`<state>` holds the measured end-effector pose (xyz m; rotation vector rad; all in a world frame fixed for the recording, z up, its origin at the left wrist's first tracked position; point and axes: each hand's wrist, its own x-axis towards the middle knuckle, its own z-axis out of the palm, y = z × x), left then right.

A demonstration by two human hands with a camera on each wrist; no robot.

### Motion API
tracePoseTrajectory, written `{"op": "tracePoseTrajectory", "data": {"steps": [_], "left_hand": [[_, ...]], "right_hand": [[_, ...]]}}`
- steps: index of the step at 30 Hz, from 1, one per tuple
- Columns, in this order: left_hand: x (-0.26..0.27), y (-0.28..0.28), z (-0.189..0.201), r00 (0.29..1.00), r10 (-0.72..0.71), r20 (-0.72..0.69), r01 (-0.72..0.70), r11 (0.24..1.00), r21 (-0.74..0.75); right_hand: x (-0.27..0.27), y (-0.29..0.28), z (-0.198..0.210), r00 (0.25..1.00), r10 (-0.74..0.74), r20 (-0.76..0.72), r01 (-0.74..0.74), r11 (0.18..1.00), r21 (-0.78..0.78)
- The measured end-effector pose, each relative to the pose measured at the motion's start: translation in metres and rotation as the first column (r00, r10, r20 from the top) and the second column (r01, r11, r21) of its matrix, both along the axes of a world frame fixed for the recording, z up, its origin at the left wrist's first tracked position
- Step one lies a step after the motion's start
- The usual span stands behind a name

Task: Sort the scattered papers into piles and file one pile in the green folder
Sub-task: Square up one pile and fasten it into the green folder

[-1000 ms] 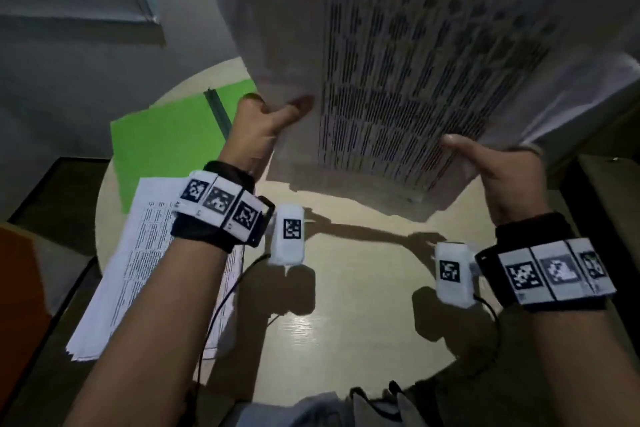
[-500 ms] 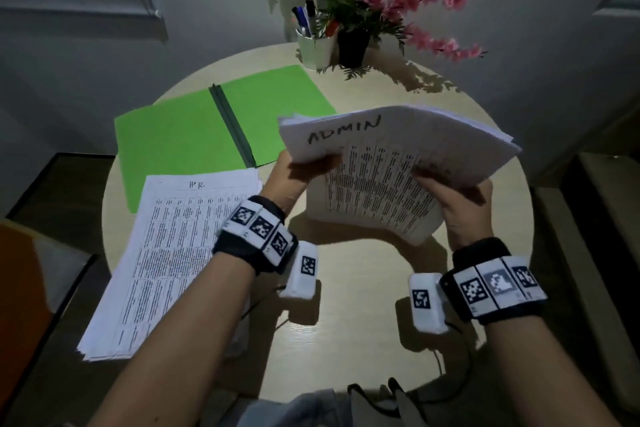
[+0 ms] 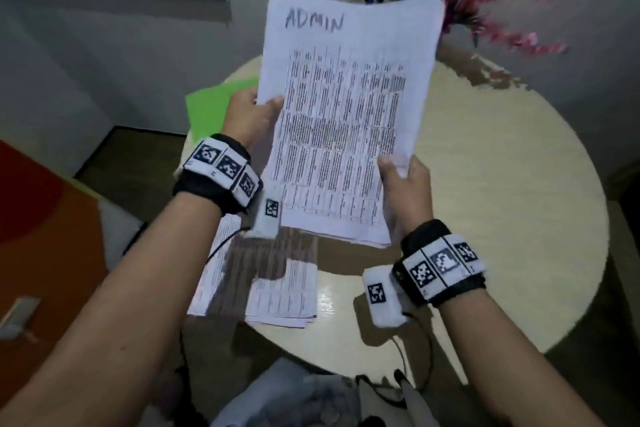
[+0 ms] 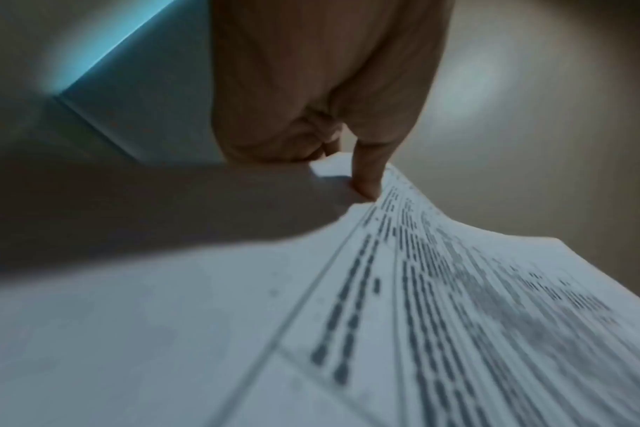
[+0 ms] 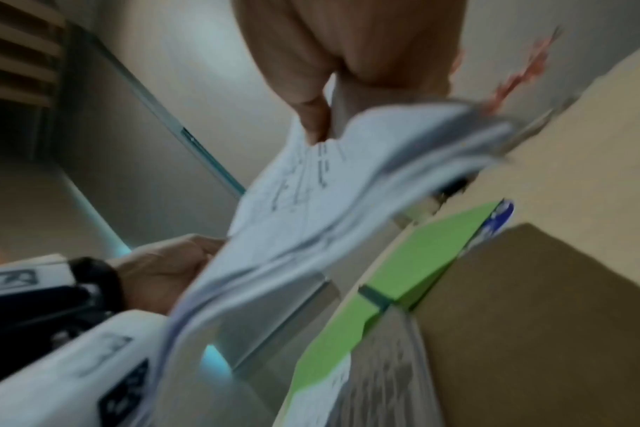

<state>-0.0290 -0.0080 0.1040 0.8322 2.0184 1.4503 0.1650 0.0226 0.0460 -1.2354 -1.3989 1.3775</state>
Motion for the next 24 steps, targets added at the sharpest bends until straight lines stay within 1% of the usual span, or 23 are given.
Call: {"op": "tracePoseTrajectory", "data": {"steps": [1, 2, 3, 5, 7, 10, 12, 13, 14, 16, 17, 19, 21, 23, 24], "left_hand": [[-0.011, -0.008, -0.013, 0.997, 0.008, -0.072, -0.018, 0.990, -0.139], [-0.026, -0.019, -0.027, 0.992, 0.035, -0.125, -0.065, 0.969, -0.240], [-0.038, -0.031, -0.038, 0.987, 0.063, -0.145, -0.106, 0.944, -0.313], [-0.055, -0.052, -0.061, 0.983, 0.080, -0.166, -0.142, 0.902, -0.407], [-0.066, -0.070, -0.082, 0.976, 0.063, -0.210, -0.161, 0.855, -0.492], [-0.082, -0.091, -0.108, 0.974, 0.046, -0.223, -0.175, 0.779, -0.602], [-0.086, -0.101, -0.121, 0.980, -0.003, -0.197, -0.137, 0.709, -0.691], [-0.085, -0.105, -0.128, 0.982, -0.015, -0.186, -0.127, 0.675, -0.727], [-0.083, -0.107, -0.133, 0.986, -0.013, -0.167, -0.118, 0.650, -0.751], [-0.078, -0.109, -0.139, 0.991, 0.011, -0.133, -0.109, 0.641, -0.760], [-0.075, -0.107, -0.141, 0.994, 0.020, -0.108, -0.096, 0.640, -0.762], [-0.068, -0.104, -0.145, 1.000, 0.020, -0.008, -0.020, 0.653, -0.757], [-0.060, -0.101, -0.147, 0.995, 0.026, 0.095, 0.049, 0.708, -0.704], [-0.049, -0.096, -0.145, 0.980, 0.019, 0.200, 0.104, 0.804, -0.586], [-0.044, -0.090, -0.143, 0.976, -0.006, 0.216, 0.118, 0.851, -0.512]], "right_hand": [[-0.010, -0.006, -0.009, 0.999, 0.023, 0.044, -0.021, 0.999, -0.027], [-0.023, -0.013, -0.022, 0.993, 0.057, 0.099, -0.051, 0.997, -0.065], [-0.034, -0.021, -0.033, 0.982, 0.092, 0.162, -0.076, 0.992, -0.102], [-0.049, -0.037, -0.052, 0.942, 0.190, 0.277, -0.139, 0.971, -0.193], [-0.057, -0.048, -0.066, 0.866, 0.314, 0.390, -0.208, 0.934, -0.289], [-0.065, -0.059, -0.083, 0.721, 0.431, 0.543, -0.248, 0.892, -0.378], [-0.070, -0.065, -0.091, 0.637, 0.440, 0.633, -0.237, 0.893, -0.383], [-0.072, -0.068, -0.092, 0.624, 0.426, 0.655, -0.220, 0.900, -0.376], [-0.073, -0.070, -0.091, 0.638, 0.414, 0.650, -0.201, 0.904, -0.378], [-0.075, -0.074, -0.092, 0.699, 0.391, 0.599, -0.171, 0.904, -0.391], [-0.075, -0.075, -0.092, 0.709, 0.392, 0.586, -0.156, 0.898, -0.411], [-0.073, -0.077, -0.094, 0.717, 0.397, 0.573, -0.127, 0.882, -0.453], [-0.066, -0.074, -0.098, 0.776, 0.358, 0.520, -0.087, 0.876, -0.474], [-0.051, -0.068, -0.098, 0.855, 0.278, 0.437, -0.030, 0.869, -0.494], [-0.043, -0.064, -0.096, 0.890, 0.233, 0.392, -0.010, 0.869, -0.495]]}}
